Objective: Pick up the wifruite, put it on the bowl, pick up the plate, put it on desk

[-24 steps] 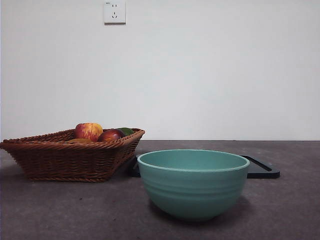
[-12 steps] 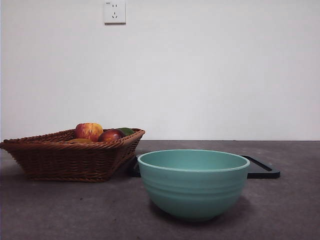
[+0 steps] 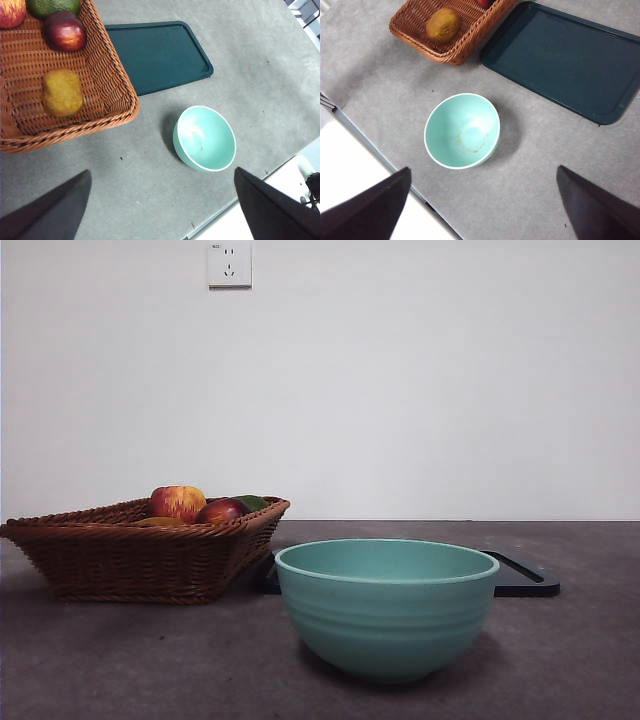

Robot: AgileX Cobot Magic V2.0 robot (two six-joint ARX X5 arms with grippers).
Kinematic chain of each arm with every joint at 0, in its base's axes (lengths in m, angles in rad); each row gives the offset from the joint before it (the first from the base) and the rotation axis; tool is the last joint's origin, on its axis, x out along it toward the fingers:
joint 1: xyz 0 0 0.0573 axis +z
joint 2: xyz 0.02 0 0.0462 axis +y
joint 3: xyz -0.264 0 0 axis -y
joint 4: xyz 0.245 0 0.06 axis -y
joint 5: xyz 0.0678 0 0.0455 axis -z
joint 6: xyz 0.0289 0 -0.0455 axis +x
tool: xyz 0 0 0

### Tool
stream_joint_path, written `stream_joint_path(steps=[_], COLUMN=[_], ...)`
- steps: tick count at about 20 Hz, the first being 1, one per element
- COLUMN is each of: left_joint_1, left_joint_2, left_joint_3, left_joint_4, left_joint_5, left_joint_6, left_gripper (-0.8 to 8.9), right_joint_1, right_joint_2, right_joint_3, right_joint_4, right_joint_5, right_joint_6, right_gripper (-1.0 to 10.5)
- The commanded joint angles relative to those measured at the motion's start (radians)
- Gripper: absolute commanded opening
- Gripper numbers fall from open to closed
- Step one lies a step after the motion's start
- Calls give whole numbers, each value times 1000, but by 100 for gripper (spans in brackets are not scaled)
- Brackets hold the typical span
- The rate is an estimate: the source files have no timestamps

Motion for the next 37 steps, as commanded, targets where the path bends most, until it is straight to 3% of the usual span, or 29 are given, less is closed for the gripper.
stream_joint_path(steps=[1, 8, 20, 29, 37], left_joint_1=[-4, -35, -197, -211, -211], left_joint_2=[6, 78, 573, 882, 1065], left_joint_3=[20, 25, 291, 294, 294], left_joint_4=[8, 104, 133, 273, 304], left_joint_5=[4, -20, -401, -494, -528], left_joint_6=[-3, -57, -47, -44, -40], left_gripper=[468, 467, 465, 465, 458], right_joint_1=[6, 6, 6, 6, 6], right_joint_2=[6, 6, 6, 6, 6], right_joint_3=[21, 21, 21, 21, 21], right_joint_4=[5, 8, 10, 10, 10], right_joint_5=[-3, -3, 7, 7, 7], right_joint_6=[8, 11, 11, 11, 11], right_gripper=[479, 479, 479, 479, 479])
